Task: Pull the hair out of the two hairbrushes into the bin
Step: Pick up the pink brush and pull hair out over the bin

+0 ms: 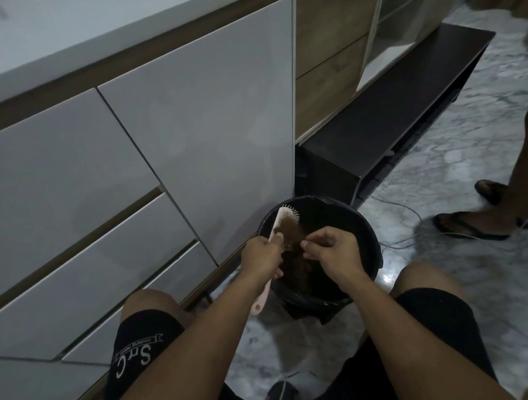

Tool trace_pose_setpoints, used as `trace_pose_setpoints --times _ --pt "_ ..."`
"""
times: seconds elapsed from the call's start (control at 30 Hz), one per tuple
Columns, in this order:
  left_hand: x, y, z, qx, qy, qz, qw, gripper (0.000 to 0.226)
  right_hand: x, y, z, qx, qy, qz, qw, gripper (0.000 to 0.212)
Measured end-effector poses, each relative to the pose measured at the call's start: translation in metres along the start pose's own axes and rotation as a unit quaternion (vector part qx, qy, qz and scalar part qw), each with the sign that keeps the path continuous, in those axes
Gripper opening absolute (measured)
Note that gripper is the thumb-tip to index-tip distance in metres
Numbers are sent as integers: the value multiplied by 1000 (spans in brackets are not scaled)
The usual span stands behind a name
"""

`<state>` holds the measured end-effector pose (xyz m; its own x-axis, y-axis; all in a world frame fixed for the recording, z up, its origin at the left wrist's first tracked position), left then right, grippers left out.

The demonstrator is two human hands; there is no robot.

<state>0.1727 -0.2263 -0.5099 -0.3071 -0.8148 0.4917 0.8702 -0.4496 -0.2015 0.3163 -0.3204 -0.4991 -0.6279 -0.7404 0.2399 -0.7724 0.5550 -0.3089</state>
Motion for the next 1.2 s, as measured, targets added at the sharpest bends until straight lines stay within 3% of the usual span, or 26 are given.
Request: trace_pose_setpoints --times 0.23,0.5,0.7,1.0,1.2 --pt "0 -4 0 -16 -1 16 1000 33 -1 -5 2 -22 12 8 1000 15" --pt "12 9 8 -102 53 -48 992 22 2 3 -5 15 -60 -15 998 50" --pt "3 2 1 -95 41 -13 995 26 -3 -11 0 38 -21 56 998 15" --pt "-8 -12 -7 -53 17 28 998 29 -13 -28 19 -2 46 138 989 18" --pt "-2 -9 -4 -17 1 17 1000 44 -9 -13 11 -11 39 61 997 22"
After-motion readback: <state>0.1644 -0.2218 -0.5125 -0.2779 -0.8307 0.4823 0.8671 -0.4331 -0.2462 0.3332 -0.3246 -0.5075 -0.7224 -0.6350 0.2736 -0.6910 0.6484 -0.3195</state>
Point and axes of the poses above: each hand's wrist, its own x-axis away from the middle knuckle, its own y-axis out of the palm, z = x × y, the point moved 7 cm from there along -x, towards the middle knuckle, and after that the axes turned 7 degrees about x, right-handed, at the moved point
